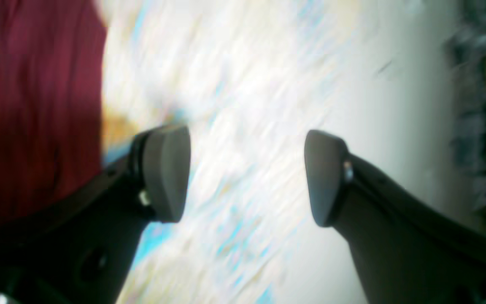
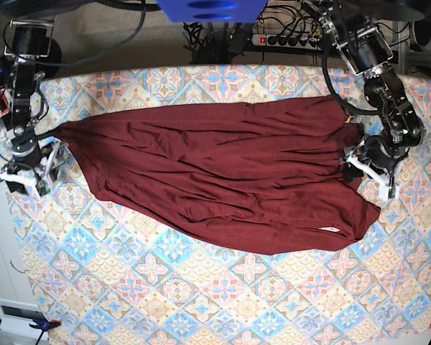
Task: Layout the t-shirt on the table in an organized manner, then fold the t-shirt properly
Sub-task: 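Release the shirt and reach both grippers to its lower edges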
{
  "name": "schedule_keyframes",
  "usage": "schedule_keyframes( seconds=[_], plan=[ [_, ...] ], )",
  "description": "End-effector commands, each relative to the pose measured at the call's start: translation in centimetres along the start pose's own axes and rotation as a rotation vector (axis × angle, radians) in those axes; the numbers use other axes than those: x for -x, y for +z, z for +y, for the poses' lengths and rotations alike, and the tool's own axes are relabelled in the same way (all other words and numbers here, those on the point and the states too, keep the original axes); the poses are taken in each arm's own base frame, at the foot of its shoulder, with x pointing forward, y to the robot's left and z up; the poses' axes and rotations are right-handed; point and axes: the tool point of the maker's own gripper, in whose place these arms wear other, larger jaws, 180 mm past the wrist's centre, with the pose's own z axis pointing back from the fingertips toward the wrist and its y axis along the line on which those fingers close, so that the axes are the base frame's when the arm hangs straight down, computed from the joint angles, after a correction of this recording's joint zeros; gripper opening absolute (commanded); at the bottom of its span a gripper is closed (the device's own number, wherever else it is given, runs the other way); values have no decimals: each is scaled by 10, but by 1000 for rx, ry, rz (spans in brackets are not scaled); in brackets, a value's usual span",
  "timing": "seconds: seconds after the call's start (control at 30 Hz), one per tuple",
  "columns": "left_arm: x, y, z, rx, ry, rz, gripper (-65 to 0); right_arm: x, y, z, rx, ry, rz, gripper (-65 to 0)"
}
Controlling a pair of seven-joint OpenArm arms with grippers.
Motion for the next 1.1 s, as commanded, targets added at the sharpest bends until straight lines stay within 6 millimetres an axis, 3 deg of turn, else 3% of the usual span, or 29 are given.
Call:
schedule_keyframes(
  seconds=[0.0, 0.1, 0.23, 0.43, 0.6, 0.77, 0.87, 0.97, 1.07],
  plan=[
    [-19, 6, 6, -19, -13, -51, -273, -8, 3, -17, 38, 14, -18, -241],
    [-30, 6, 4, -15, -13, -73, -273, -13, 0, -11, 31, -10, -28, -241],
    [-40, 6, 2, -12, -14, -96, -273, -35, -5, -3, 25, -66, -79, -241],
    [-59, 7, -1, -7, -17, -134, -273, -88, -16, 50, -96, 2, -174, -241],
    [-62, 8, -1, -7, -15, -140, -308, -130, -20, 65, -133, 51, -248, -241],
    [-63, 8, 0, -10, -16, -140, -441, -117, -37, 117, -252, 53, -192, -241],
    [-65, 12, 7, -23, -18, -145, -510, -146, -42, 130, -284, 74, -232, -241],
    [-67, 19, 22, -54, 11, -164, -500, -156, -49, 141, -311, 105, -230, -241],
    [-69, 36, 55, -120, 74, -202, -499, -151, -51, 164, -359, 153, -211, -241]
  ],
)
